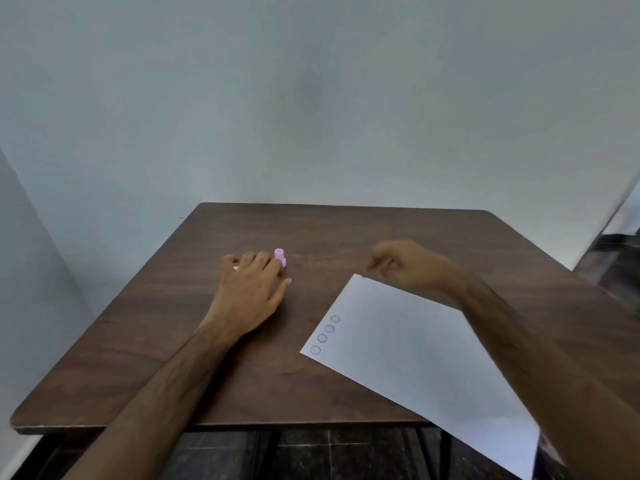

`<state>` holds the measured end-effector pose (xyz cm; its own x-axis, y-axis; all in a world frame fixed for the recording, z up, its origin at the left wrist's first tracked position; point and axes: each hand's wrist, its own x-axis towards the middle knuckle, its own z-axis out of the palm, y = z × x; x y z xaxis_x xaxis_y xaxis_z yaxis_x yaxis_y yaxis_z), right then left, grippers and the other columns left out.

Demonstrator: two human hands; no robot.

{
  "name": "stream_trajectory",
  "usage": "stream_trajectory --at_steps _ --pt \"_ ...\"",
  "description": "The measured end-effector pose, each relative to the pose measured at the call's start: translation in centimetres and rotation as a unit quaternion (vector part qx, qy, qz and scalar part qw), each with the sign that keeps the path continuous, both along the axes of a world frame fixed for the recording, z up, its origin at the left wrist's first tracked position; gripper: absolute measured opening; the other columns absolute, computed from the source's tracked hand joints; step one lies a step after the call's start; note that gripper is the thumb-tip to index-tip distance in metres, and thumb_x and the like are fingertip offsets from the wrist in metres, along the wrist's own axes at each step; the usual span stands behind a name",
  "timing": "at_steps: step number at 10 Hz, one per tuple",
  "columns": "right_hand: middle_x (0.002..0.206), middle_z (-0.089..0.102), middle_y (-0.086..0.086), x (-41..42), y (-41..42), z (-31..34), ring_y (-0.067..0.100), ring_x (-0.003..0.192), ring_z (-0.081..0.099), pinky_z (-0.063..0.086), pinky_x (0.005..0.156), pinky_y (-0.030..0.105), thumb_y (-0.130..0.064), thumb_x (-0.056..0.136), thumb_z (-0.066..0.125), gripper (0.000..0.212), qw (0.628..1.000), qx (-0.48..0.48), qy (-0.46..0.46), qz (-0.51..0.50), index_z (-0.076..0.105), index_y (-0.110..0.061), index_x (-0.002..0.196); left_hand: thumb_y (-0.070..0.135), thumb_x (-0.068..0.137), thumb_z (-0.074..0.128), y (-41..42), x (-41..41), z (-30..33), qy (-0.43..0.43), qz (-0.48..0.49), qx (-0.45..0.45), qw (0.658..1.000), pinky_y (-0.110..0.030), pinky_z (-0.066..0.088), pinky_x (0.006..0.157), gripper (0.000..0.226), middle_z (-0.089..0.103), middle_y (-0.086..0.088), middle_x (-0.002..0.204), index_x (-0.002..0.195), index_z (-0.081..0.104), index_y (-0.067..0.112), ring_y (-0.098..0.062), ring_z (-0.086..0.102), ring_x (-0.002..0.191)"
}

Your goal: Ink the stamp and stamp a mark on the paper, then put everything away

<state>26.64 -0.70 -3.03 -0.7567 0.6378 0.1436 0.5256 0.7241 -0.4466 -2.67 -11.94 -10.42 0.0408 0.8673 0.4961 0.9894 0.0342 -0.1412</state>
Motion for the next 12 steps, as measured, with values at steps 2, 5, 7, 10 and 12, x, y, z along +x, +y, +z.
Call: stream_trajectory --at_steps 2,5,7,10,12 --pt "0.151 0.048 -0.007 4.1 -2.1 -5.5 0.006 0.140 0.038 0.024 0.117 0.023 -0.025 0.100 0.058 0.040 0.994 0.000 -0.099 0.047 0.057 -0.030 0.140 0.042 0.094 0.034 0.4 3.2 0.1 -0.013 -0.079 -0.028 0.996 -0.043 0.038 0.084 0.027 0.061 0.004 0.090 0.084 0.051 0.023 -0.021 0.059 0.086" --pt "0.168 0.023 -0.005 3.0 0.1 -7.7 0.020 0.154 0.019 0.014 0.122 0.045 -0.058 0.103 0.028 0.058 0.974 0.051 -0.141 -0.168 0.026 -0.037 0.157 0.051 0.095 0.030 1.9 5.8 -0.2 -0.061 -0.094 -0.114 0.987 -0.055 0.028 0.114 0.052 0.063 0.001 0.123 0.121 0.061 0.018 -0.022 0.060 0.113" --pt "0.167 0.026 0.006 0.0 5.6 -9.1 0.029 0.153 0.023 0.017 0.123 0.048 -0.054 0.103 0.027 0.060 0.953 0.074 -0.119 -0.268 0.030 -0.027 0.156 0.049 0.102 0.036 7.5 7.1 -0.2 -0.050 -0.117 -0.151 0.980 -0.040 0.032 0.108 0.049 0.055 -0.007 0.139 0.132 0.053 0.014 -0.023 0.052 0.125" --pt "0.170 0.016 0.010 -0.7 6.8 -8.3 0.032 0.156 0.016 0.013 0.126 0.051 -0.057 0.103 0.023 0.066 0.941 0.037 -0.168 -0.291 0.017 -0.024 0.160 0.050 0.104 0.026 10.7 8.0 0.4 -0.099 -0.073 -0.268 0.956 -0.043 0.017 0.125 0.070 0.019 -0.011 0.167 0.159 0.015 0.008 -0.026 0.018 0.154" --pt "0.171 0.006 0.009 0.6 6.5 -3.1 0.030 0.158 0.008 0.007 0.127 0.047 -0.064 0.101 0.023 0.078 0.948 -0.036 -0.221 -0.225 0.006 -0.018 0.162 0.059 0.101 0.024 10.1 8.8 5.0 -0.126 -0.036 -0.334 0.934 -0.048 0.004 0.127 0.077 0.007 -0.005 0.170 0.161 0.005 0.013 -0.023 0.007 0.157"
